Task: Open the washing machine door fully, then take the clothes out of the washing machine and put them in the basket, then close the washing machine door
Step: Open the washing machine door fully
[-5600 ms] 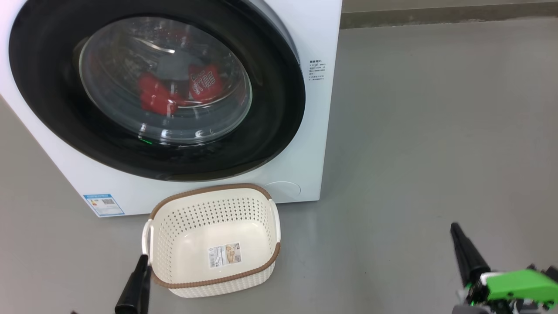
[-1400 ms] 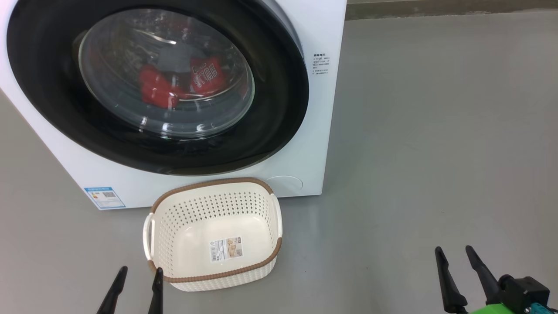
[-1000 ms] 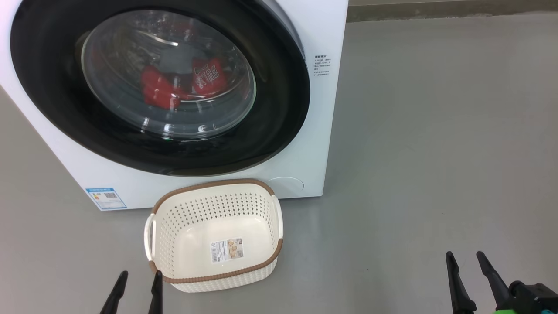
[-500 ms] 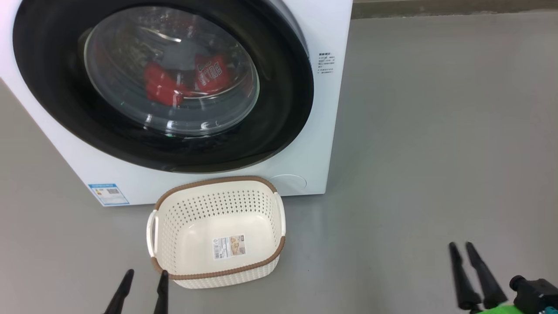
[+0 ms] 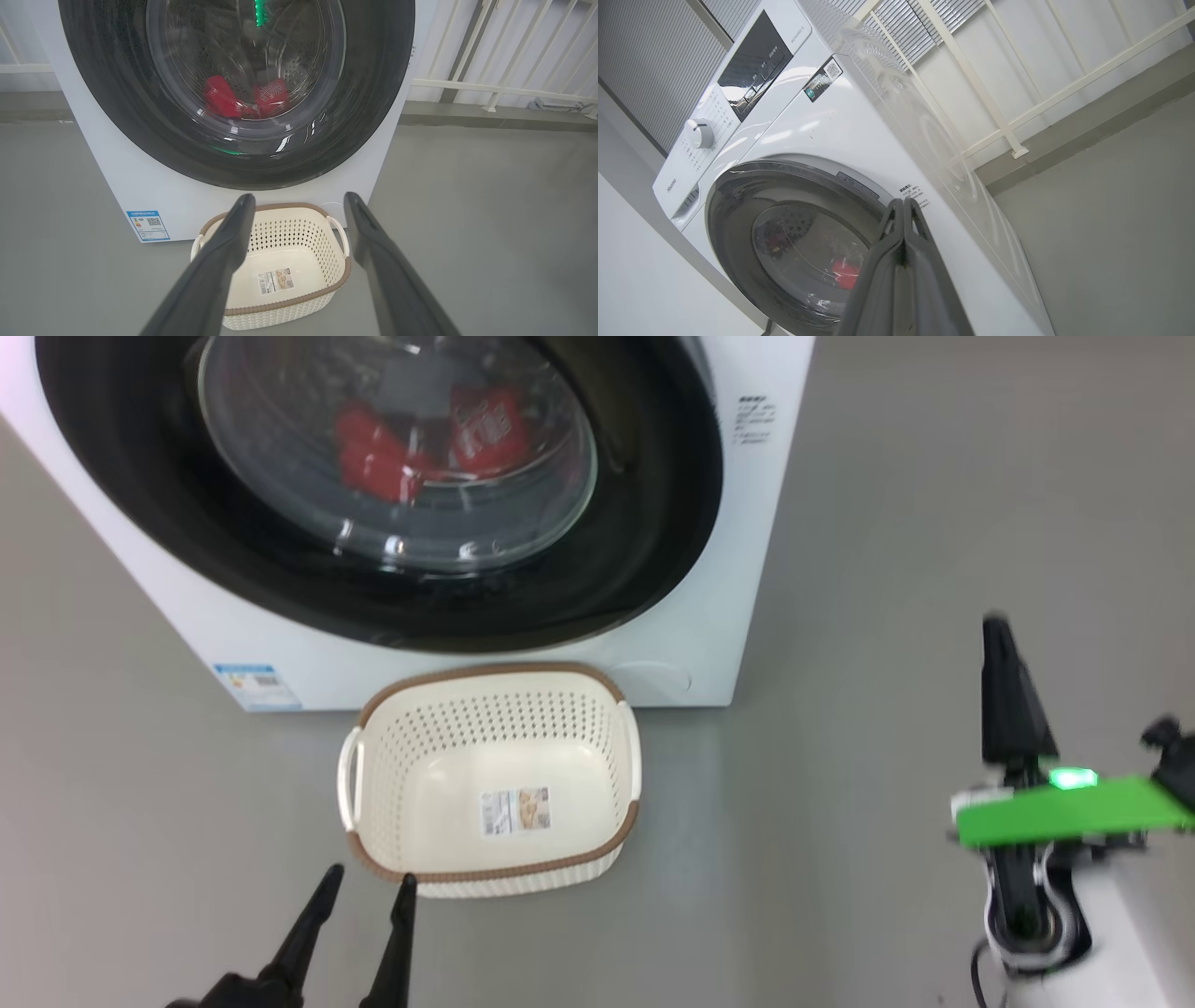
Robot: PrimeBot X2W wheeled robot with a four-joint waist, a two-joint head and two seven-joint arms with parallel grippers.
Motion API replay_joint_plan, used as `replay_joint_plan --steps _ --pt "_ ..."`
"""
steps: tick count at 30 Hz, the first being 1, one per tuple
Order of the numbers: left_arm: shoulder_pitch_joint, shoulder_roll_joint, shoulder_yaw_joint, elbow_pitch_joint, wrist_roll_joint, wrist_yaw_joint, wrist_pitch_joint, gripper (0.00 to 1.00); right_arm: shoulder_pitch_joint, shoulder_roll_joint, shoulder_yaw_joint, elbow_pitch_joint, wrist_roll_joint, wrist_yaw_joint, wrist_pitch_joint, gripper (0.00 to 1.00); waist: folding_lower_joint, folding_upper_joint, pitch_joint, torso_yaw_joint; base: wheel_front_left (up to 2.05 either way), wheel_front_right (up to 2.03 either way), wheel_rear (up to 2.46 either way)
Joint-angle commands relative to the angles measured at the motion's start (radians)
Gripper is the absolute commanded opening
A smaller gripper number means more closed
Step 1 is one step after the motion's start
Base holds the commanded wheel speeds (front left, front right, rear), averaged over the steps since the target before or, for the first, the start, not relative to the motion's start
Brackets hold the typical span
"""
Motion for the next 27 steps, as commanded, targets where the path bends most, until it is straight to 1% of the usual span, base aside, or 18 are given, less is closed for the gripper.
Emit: replay_joint_plan --steps 1,8,11,14,18,21,27 --pt "-0.045 0.018 0.018 -0.029 -0.009 -0.005 -0.012 1.0 -0.073 -0.009 0.033 -0.02 0.02 0.0 -0.006 0.0 0.0 0.0 0.047 0.038 0.0 0.0 0.0" --pt "-0.112 0.025 -0.03 -0.028 -0.04 -0.005 -0.012 1.0 -0.268 -0.014 0.088 0.025 0.101 0.0 -0.006 0.0 0.0 0.0 0.136 0.094 0.0 0.0 0.0" --pt "-0.137 0.027 -0.047 -0.026 -0.052 -0.005 -0.012 1.0 -0.353 -0.051 0.134 0.06 0.172 0.0 -0.006 0.0 0.0 0.0 0.172 0.115 0.0 0.0 0.0" --pt "-0.158 0.029 -0.06 -0.024 -0.064 -0.005 -0.012 1.0 -0.442 -0.1 0.176 0.097 0.285 0.0 0.013 0.0 0.0 0.0 0.207 0.134 0.0 0.0 0.0" --pt "-0.185 0.034 -0.077 -0.02 -0.078 -0.005 -0.012 1.0 -0.55 -0.175 0.223 0.138 0.41 0.0 0.093 0.0 0.0 0.0 0.249 0.158 0.0 0.0 0.0" --pt "-0.202 0.036 -0.083 -0.015 -0.087 -0.005 -0.012 1.0 -0.618 -0.216 0.249 0.159 0.5 0.0 0.175 0.0 0.0 0.0 0.274 0.173 0.0 0.0 0.0" --pt "-0.224 0.035 -0.092 -0.009 -0.099 -0.005 -0.012 1.0 -0.726 -0.25 0.249 0.203 0.671 0.0 0.33 0.0 0.0 0.0 0.308 0.19 0.0 0.0 0.0"
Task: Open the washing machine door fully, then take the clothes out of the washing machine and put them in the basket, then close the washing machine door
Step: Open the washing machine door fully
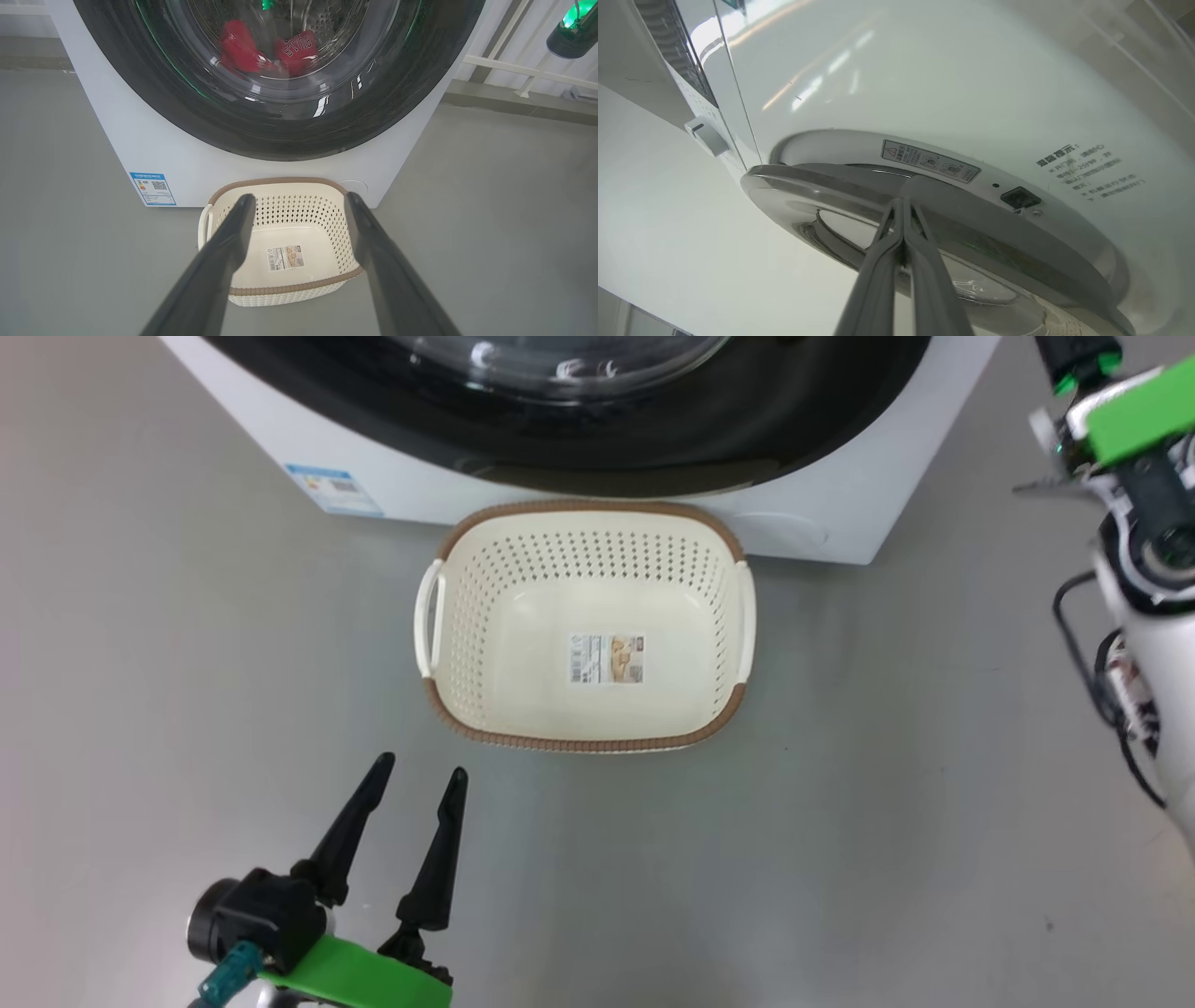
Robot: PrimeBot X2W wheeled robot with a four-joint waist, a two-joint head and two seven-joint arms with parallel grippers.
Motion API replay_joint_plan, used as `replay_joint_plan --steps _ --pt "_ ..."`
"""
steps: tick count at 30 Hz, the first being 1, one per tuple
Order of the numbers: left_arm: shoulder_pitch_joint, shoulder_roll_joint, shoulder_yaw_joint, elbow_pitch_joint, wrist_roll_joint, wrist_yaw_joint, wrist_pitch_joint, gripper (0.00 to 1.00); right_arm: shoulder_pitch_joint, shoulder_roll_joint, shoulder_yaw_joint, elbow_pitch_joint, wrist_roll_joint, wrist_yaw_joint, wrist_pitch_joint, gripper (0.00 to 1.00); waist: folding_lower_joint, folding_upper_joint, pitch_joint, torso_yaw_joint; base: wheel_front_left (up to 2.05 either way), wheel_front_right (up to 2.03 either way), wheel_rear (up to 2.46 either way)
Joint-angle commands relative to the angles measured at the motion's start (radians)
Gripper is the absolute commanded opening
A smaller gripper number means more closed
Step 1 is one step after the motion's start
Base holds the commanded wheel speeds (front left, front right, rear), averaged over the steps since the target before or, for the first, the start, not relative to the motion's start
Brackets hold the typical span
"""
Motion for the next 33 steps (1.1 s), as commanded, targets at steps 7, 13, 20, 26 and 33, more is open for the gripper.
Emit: replay_joint_plan --steps 7,13,20,26,33 --pt "-0.034 0.015 0.026 -0.02 -0.014 -0.005 -0.012 1.0 -0.105 -0.016 0.005 0.038 0.089 0.001 0.143 0.0 0.0 0.0 0.052 0.028 0.0 0.0 0.0" --pt "-0.05 0.012 0.019 -0.021 -0.02 -0.005 -0.012 1.0 -0.177 -0.022 0.021 0.107 0.112 0.001 0.235 0.0 0.0 0.0 0.076 0.037 0.0 0.0 0.0" --pt "-0.063 0.007 0.014 -0.015 -0.027 -0.005 -0.012 1.0 -0.248 -0.018 0.06 0.209 0.111 0.001 0.329 0.0 0.0 0.0 0.09 0.044 0.0 0.0 0.0" --pt "-0.064 -0.003 0.008 -0.011 -0.029 -0.005 -0.012 1.0 -0.272 0.002 0.072 0.256 0.139 0.001 0.404 0.0 0.0 0.0 0.081 0.05 0.0 0.0 0.0" --pt "-0.051 -0.009 0.008 -0.006 -0.024 -0.005 -0.012 1.0 -0.253 0.01 0.091 0.264 0.146 0.001 0.461 0.0 0.0 0.0 0.044 0.051 0.0 0.0 0.0"
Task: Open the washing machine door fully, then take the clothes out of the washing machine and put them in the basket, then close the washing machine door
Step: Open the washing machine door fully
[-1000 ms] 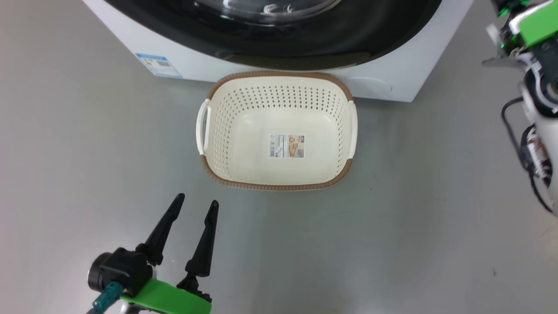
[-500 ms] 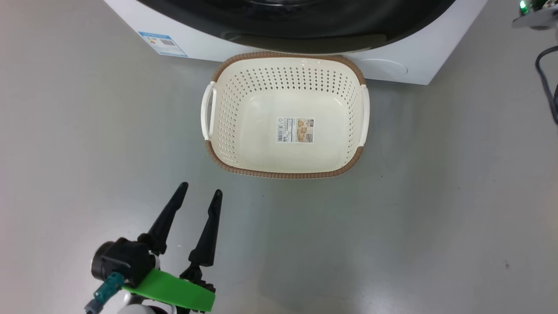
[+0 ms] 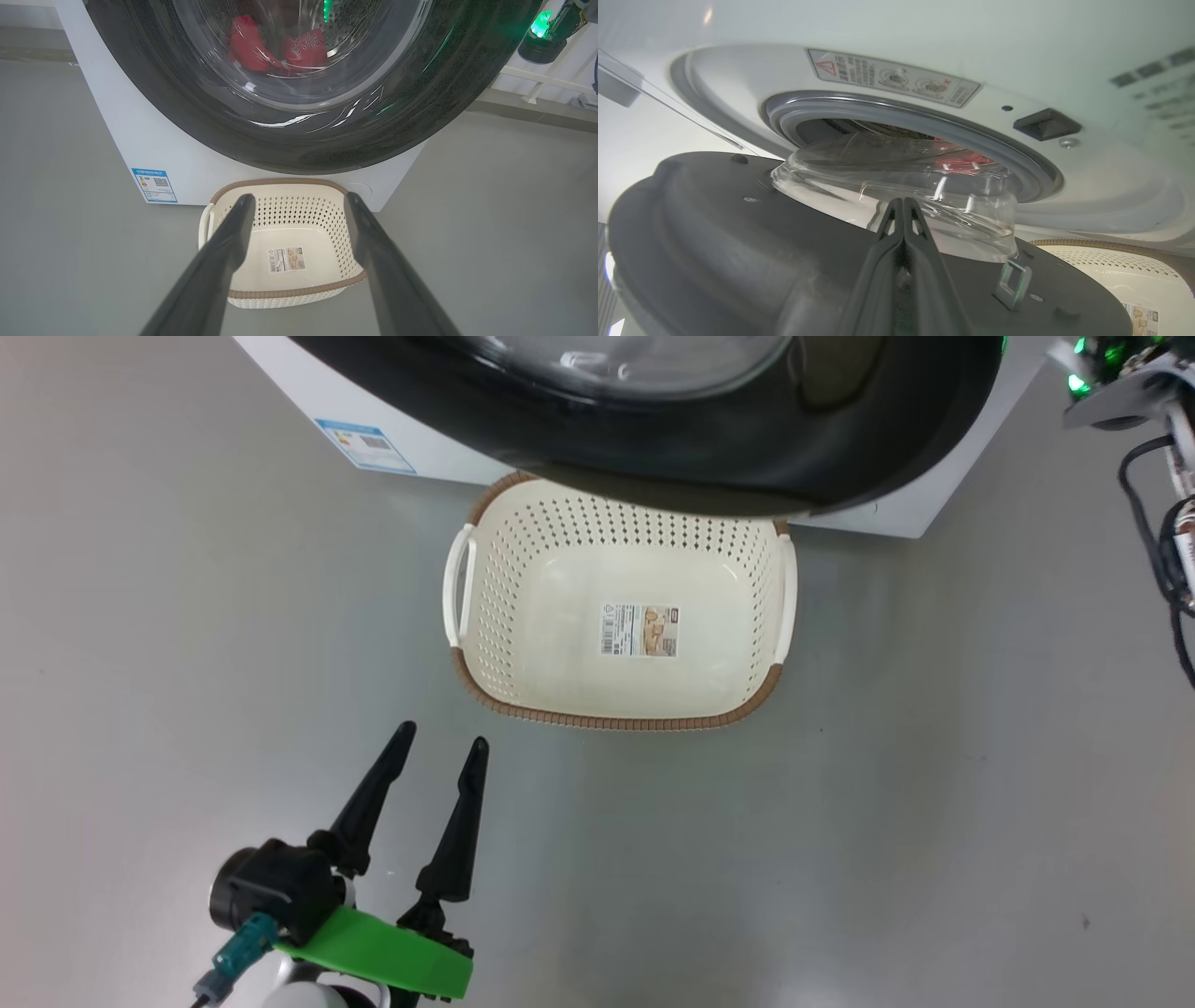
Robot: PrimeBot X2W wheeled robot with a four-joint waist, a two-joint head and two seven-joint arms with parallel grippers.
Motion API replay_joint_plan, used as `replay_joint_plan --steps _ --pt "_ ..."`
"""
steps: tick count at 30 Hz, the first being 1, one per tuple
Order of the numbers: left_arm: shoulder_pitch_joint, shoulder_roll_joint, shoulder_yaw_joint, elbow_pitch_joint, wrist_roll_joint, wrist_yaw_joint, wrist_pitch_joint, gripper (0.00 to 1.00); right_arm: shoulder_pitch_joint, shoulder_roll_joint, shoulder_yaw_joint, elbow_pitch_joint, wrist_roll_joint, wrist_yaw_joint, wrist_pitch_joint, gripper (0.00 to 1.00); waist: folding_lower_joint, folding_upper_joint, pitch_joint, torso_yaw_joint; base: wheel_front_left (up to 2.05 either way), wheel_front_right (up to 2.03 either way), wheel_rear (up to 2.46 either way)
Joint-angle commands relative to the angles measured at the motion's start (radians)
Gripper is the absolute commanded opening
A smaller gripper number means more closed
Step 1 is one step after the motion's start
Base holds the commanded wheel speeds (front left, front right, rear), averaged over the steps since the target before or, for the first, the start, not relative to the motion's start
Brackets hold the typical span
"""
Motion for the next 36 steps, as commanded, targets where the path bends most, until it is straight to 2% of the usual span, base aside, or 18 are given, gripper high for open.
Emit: replay_joint_plan --steps 1,9,36 --pt "0.01 0.014 0.033 -0.015 0.001 -0.005 -0.012 1.0 0.022 0.042 0.02 -0.028 0.004 0.007 0.023 0.0 0.0 0.0 -0.025 -0.002 0.0 0.0 0.0" --pt "0.038 0.013 0.032 -0.014 0.013 -0.005 -0.012 1.0 0.093 0.052 0.039 -0.044 0.01 0.007 0.068 0.0 0.0 0.0 -0.083 -0.012 0.0 0.0 0.0" --pt "0.133 0.014 0.05 -0.022 0.052 -0.005 -0.012 1.0 0.392 0.11 0.096 -0.237 0.016 0.007 0.164 0.0 0.0 0.0 -0.243 -0.031 0.0 0.0 0.0"
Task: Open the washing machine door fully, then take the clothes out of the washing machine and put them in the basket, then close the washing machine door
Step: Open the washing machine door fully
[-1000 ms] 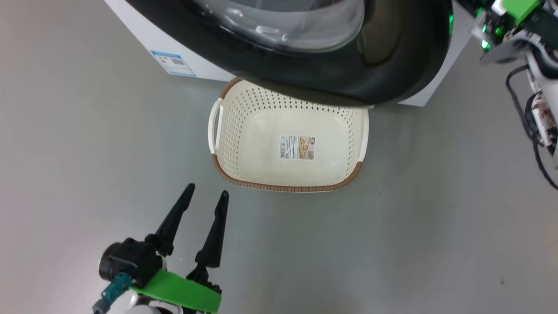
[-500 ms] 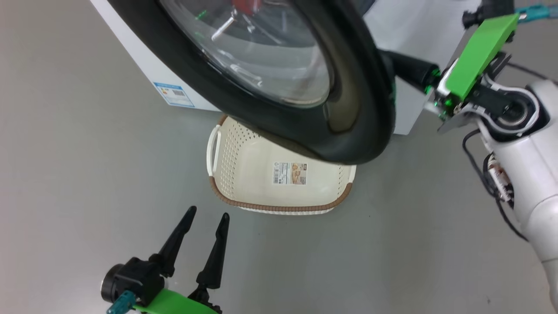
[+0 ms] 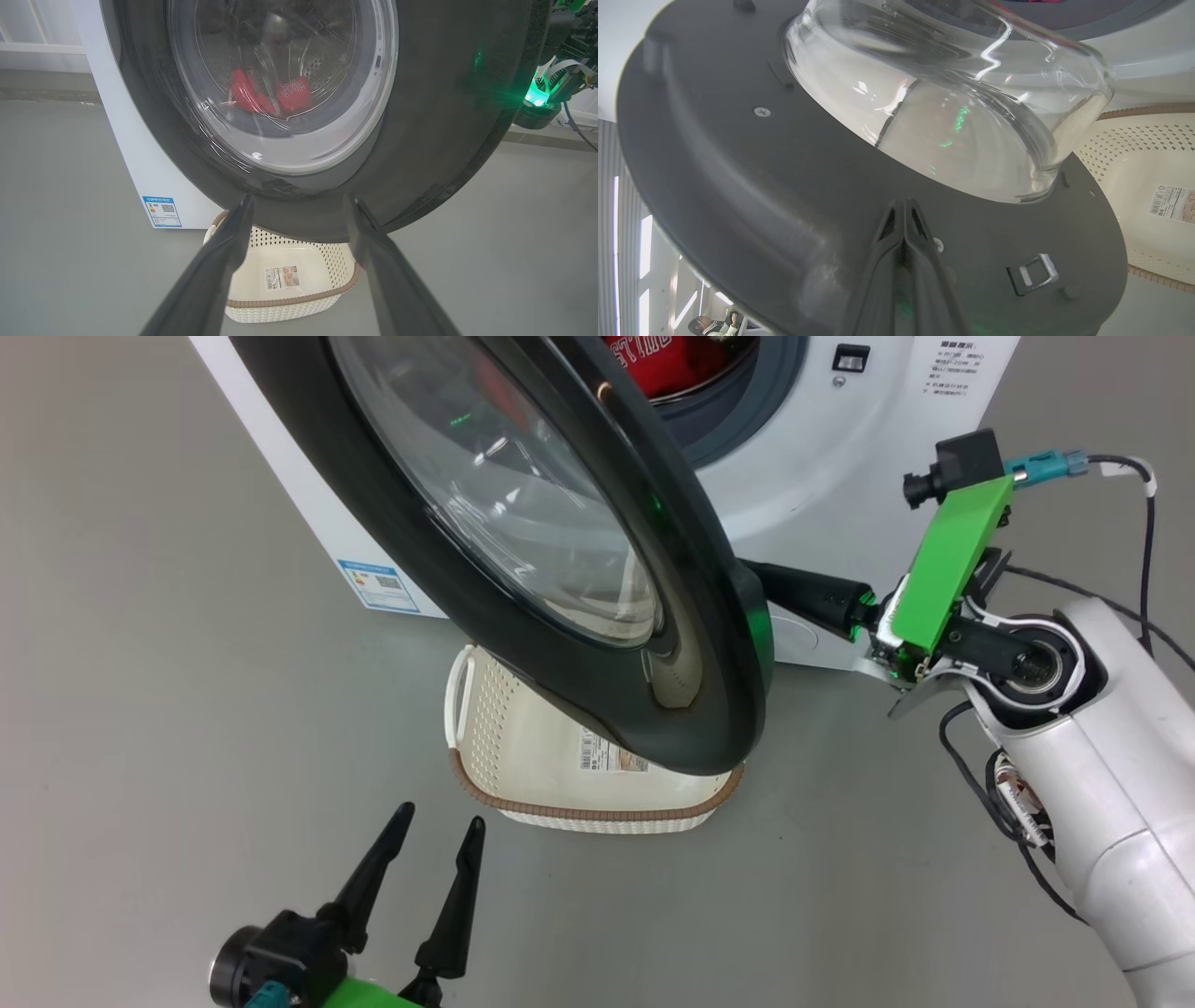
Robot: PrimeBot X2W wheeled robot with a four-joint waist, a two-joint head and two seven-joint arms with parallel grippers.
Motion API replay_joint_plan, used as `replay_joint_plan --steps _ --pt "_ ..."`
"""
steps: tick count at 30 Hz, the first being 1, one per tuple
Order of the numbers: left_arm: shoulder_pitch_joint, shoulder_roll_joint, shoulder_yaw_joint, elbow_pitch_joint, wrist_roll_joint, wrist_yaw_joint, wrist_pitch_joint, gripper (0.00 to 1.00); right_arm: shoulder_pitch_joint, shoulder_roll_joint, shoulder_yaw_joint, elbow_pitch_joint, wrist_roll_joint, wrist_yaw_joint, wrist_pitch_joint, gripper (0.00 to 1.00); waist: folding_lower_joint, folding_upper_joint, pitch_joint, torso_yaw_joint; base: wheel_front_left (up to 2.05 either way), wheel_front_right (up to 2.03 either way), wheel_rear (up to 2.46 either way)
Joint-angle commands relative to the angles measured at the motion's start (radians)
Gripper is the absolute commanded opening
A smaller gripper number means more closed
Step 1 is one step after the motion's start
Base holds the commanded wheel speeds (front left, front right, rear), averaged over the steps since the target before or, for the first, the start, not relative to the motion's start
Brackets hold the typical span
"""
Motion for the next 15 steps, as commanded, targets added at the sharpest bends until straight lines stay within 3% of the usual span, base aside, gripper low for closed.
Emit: replay_joint_plan --steps 1,5,9,11,12,14,15 --pt "0.009 0.012 0.038 -0.027 0.006 -0.005 -0.012 1.0 0.017 0.023 0.004 -0.034 0.006 0.008 0.005 0.0 0.0 0.0 -0.007 -0.001 0.0 0.0 0.0" --pt "0.015 0.012 0.039 -0.032 0.008 -0.005 -0.012 1.0 0.024 0.03 -0.001 -0.032 -0.005 0.008 -0.009 0.02 0.0 0.0 -0.012 -0.001 0.0 0.0 0.0" --pt "0.017 0.016 0.046 -0.033 0.005 -0.005 -0.012 1.0 0.033 0.033 -0.013 -0.028 -0.023 0.008 -0.041 0.33 0.0 0.0 -0.02 -0.005 0.0 0.0 0.0" --pt "0.019 0.017 0.048 -0.033 0.004 -0.005 -0.012 1.0 0.038 0.032 -0.016 -0.027 -0.027 0.008 -0.047 0.37 0.0 0.0 -0.023 -0.008 0.0 0.0 0.0" --pt "0.021 0.018 0.052 -0.032 0.003 -0.005 -0.012 1.0 0.045 0.031 -0.018 -0.027 -0.034 0.008 -0.058 0.47 0.0 0.0 -0.028 -0.011 0.0 0.0 0.0" --pt "0.028 0.021 0.063 -0.031 0.0 -0.005 -0.012 1.0 0.076 0.028 -0.03 -0.03 -0.041 0.008 -0.083 1.0 0.0 0.0 -0.041 -0.024 0.0 0.0 0.0" --pt "0.029 0.022 0.068 -0.031 -0.001 -0.005 -0.012 1.0 0.088 0.026 -0.034 -0.032 -0.043 0.008 -0.092 1.0 0.0 0.0 -0.045 -0.029 0.0 0.0 0.0"
